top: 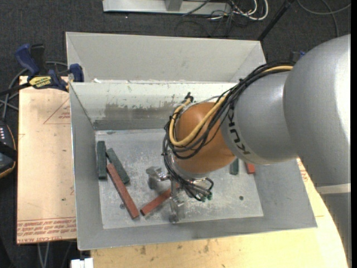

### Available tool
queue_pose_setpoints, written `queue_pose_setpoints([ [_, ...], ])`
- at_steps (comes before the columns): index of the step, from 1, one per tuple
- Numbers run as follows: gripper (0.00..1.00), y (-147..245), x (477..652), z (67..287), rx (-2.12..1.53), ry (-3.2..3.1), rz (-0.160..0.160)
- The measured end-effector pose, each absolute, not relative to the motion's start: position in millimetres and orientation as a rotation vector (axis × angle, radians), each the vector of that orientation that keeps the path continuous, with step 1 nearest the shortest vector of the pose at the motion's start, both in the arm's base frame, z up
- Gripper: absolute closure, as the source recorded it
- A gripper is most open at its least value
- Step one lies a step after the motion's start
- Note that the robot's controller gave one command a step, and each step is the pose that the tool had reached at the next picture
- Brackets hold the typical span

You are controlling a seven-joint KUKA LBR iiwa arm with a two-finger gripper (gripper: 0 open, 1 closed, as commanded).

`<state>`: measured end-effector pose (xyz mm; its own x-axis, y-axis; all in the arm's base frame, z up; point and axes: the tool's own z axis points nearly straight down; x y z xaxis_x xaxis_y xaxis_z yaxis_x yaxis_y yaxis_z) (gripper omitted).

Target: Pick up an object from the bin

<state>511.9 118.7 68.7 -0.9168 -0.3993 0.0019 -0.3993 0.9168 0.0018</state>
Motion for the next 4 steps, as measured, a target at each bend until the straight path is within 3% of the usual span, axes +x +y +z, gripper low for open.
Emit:
queue_pose_setpoints([
  [1, 0.0, 107.1, 506.7, 69.6, 0.616, -3.08, -0.002],
  [2, 1.0, 107.2, 507.1, 70.3, 0.616, -3.081, -0.002],
  [3, 1.0, 108.4, 509.1, 161.2, 0.615, -3.091, -0.002],
  [4, 1.0, 109.4, 510.0, 178.3, 0.611, -3.087, -0.002],
])
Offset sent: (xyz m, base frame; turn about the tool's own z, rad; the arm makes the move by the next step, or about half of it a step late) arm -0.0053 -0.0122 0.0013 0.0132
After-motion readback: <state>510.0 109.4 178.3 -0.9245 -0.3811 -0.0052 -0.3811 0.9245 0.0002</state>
